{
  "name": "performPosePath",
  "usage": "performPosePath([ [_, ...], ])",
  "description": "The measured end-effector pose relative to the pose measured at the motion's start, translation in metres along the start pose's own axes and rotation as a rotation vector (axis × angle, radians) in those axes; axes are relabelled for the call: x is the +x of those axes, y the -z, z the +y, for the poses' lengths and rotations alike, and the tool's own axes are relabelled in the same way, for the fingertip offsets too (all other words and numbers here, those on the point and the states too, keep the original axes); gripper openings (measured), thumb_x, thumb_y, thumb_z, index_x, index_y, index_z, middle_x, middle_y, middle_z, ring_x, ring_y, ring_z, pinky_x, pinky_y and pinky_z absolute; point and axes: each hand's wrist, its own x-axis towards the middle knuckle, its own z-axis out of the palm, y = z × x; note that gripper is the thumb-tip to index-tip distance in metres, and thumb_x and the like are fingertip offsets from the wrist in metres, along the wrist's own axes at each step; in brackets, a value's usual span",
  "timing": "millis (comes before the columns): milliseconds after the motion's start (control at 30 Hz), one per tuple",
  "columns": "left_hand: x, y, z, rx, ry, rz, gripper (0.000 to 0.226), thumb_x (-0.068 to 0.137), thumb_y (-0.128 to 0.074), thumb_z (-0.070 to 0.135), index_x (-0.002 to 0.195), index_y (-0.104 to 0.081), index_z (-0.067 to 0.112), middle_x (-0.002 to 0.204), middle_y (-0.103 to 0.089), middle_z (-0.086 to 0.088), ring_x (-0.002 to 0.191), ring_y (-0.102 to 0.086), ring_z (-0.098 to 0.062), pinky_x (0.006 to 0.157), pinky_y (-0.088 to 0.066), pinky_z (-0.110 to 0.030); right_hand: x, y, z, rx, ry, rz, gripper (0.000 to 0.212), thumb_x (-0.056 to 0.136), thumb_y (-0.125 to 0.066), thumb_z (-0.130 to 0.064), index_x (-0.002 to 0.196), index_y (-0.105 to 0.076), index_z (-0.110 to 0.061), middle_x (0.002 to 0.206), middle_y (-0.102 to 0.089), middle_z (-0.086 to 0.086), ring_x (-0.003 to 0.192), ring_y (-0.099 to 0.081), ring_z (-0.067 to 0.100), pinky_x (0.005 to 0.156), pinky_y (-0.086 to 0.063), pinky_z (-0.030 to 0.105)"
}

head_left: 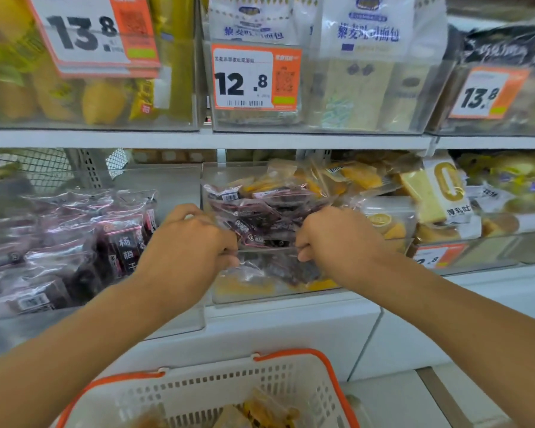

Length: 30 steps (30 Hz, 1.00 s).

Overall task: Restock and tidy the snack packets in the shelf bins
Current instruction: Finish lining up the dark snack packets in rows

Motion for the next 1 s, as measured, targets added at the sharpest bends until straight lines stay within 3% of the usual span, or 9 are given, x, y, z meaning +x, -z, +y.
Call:
performPosePath([
  [100, -0.014, 0.008, 0.004, 0.044, -0.085, -0.079, 0.023, 0.068, -0.083, 0.051, 0.064, -0.069, 0.033, 0.056, -0.056, 0.018, 0.066, -0.052, -0.011, 0.088, -0.039, -0.028, -0.017, -0.003, -0.006, -0.037, 0.06, -0.068, 0.024, 0.093, -0.066, -0.02, 0.07, -0.059, -0.016, 0.066, -0.054, 0.001, 0.07, -0.059, 0.026, 0.071, -0.055, 0.034],
  [267, -0.03, 0.001, 0.014, 0.121, -0.191, -0.181, 0.035, 0.051, -0.094, 0.044, 0.052, -0.062, 0.033, 0.045, -0.051, 0.016, 0.052, -0.056, -0.012, 0.077, -0.03, -0.027, -0.038, -0.011, -0.012, -0.019, 0.132, -0.075, 0.023, 0.097, -0.06, -0.022, 0.075, -0.054, -0.018, 0.073, -0.057, 0.0, 0.076, -0.063, 0.027, 0.069, -0.049, 0.035],
  [400, -0.023, 0.004, 0.01, 0.064, -0.157, -0.197, 0.051, 0.052, -0.091, 0.053, 0.052, -0.043, 0.038, 0.042, -0.036, 0.018, 0.048, -0.051, -0.007, 0.079, -0.032, -0.026, -0.041, 0.008, 0.025, 0.197, -0.133, 0.414, 0.046, 0.093, -0.051, -0.062, 0.072, -0.065, -0.023, 0.066, -0.063, -0.008, 0.064, -0.06, 0.011, 0.062, -0.05, 0.029],
  [467, -0.025, 0.011, 0.013, -0.006, -0.088, -0.202, 0.045, 0.062, -0.078, 0.066, 0.052, -0.049, 0.034, 0.044, -0.042, 0.018, 0.053, -0.05, -0.005, 0.075, -0.042, -0.026, -0.036, 0.009, 0.059, 0.216, -0.335, 0.595, 0.042, 0.084, -0.06, -0.066, 0.081, -0.07, -0.026, 0.082, -0.067, -0.005, 0.08, -0.064, 0.016, 0.07, -0.054, 0.033],
  [600, -0.009, 0.028, 0.02, -0.225, 0.104, 0.075, 0.045, 0.07, -0.055, 0.077, 0.069, -0.054, 0.031, 0.07, -0.058, 0.015, 0.069, -0.054, -0.007, 0.061, -0.047, -0.029, -0.016, -0.007, 0.102, 0.317, -0.596, 0.188, 0.094, 0.066, -0.07, -0.08, 0.132, -0.055, -0.014, 0.128, -0.057, 0.012, 0.118, -0.056, 0.034, 0.087, -0.052, 0.042],
  [667, 0.0, 0.024, 0.017, -0.203, 0.118, 0.072, 0.053, 0.072, -0.062, 0.072, 0.108, -0.058, 0.033, 0.11, -0.06, 0.014, 0.102, -0.056, -0.013, 0.085, -0.05, -0.034, -0.013, -0.008, 0.104, 0.471, -0.632, 0.127, 0.077, 0.063, -0.078, -0.072, 0.106, -0.065, -0.009, 0.1, -0.067, 0.007, 0.096, -0.065, 0.027, 0.068, -0.048, 0.033],
  [733, 0.002, 0.015, 0.011, -0.21, 0.122, -0.049, 0.071, 0.077, -0.064, 0.067, 0.135, -0.049, 0.032, 0.136, -0.052, 0.01, 0.124, -0.049, -0.015, 0.103, -0.043, -0.037, -0.012, -0.004, 0.104, 0.507, -0.655, 0.253, 0.062, 0.06, -0.088, -0.06, 0.086, -0.063, -0.01, 0.08, -0.064, 0.004, 0.077, -0.062, 0.021, 0.061, -0.046, 0.033],
  [900, -0.005, 0.0, 0.001, -0.178, 0.038, -0.052, 0.053, 0.088, -0.052, 0.058, 0.127, -0.06, 0.024, 0.129, -0.056, 0.01, 0.114, -0.058, -0.015, 0.099, -0.049, -0.039, -0.023, 0.008, 0.096, 0.462, -0.564, 0.519, 0.038, 0.073, -0.089, -0.024, 0.104, -0.07, -0.01, 0.104, -0.07, 0.011, 0.1, -0.065, 0.029, 0.079, -0.048, 0.034],
  [1000, -0.003, -0.002, 0.0, -0.2, 0.016, -0.018, 0.048, 0.089, -0.055, 0.054, 0.126, -0.06, 0.024, 0.129, -0.055, 0.01, 0.114, -0.058, -0.015, 0.098, -0.049, -0.039, -0.036, 0.019, 0.091, 0.455, -0.448, 0.66, 0.036, 0.078, -0.085, -0.019, 0.112, -0.075, -0.012, 0.106, -0.073, 0.007, 0.094, -0.063, 0.017, 0.084, -0.046, 0.027],
])
